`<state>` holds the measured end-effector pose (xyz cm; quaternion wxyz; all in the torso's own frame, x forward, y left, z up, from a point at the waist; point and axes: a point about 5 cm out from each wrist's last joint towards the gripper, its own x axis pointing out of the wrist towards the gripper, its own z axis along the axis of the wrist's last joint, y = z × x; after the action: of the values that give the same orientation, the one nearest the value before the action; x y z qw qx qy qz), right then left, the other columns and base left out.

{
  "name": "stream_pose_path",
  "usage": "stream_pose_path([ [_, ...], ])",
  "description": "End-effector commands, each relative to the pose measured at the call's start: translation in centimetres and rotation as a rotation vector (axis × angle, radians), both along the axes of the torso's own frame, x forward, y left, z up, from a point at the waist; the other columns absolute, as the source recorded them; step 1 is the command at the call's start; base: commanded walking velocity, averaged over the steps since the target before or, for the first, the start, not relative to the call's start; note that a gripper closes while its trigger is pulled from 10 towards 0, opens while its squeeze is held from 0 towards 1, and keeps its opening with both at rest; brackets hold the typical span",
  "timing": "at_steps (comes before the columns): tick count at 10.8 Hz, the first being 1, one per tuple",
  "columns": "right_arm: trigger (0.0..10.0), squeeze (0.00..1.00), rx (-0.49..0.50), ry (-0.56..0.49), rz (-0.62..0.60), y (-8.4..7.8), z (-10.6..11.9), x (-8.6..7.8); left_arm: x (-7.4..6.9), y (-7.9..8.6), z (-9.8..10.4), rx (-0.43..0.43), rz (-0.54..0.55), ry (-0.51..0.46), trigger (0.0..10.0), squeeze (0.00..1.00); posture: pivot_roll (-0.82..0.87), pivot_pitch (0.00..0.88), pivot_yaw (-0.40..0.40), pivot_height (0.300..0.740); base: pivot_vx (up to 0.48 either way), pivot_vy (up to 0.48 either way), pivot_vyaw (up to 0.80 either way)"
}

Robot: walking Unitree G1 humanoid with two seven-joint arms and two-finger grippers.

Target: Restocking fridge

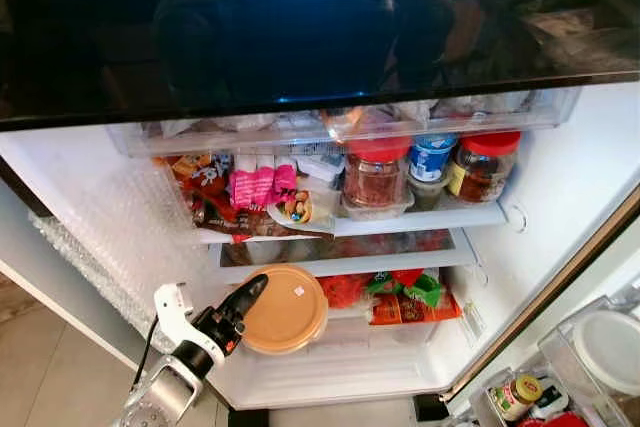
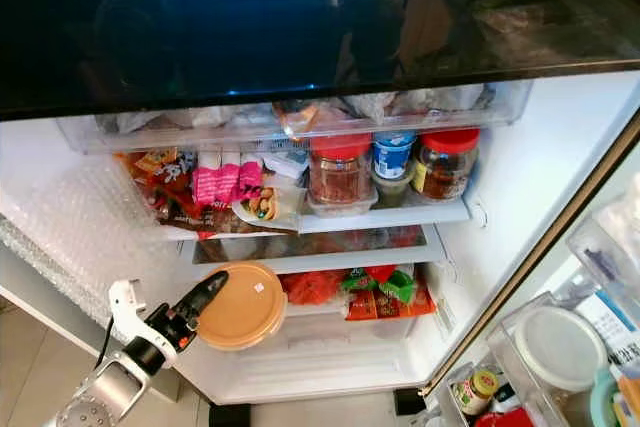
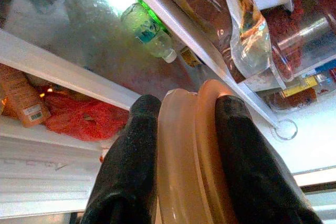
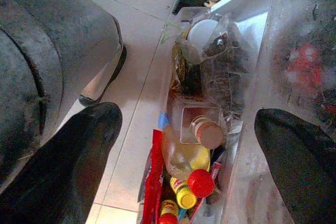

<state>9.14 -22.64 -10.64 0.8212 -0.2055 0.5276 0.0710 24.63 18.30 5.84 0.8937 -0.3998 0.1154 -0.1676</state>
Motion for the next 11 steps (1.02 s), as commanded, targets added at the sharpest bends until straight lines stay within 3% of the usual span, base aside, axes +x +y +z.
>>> stream_pose_path([
  [1, 10.0, 0.0, -0.011, 0.016, 0.016, -0.26, -0.04, -0.34, 0.14, 0.06, 0.07, 0.013, 0.004, -0.005, 10.0, 0.0, -0.06, 0.03, 0.015, 0.685, 0.0, 0.0, 0.0],
  [11, 10.0, 0.0, 0.024, -0.01, 0.006, -0.09, 0.06, -0.18, 0.61, -0.31, 0.54, 0.033, -0.014, -0.032, 10.0, 0.0, -0.05, 0.044, 0.014, 0.68, 0.0, 0.0, 0.0],
])
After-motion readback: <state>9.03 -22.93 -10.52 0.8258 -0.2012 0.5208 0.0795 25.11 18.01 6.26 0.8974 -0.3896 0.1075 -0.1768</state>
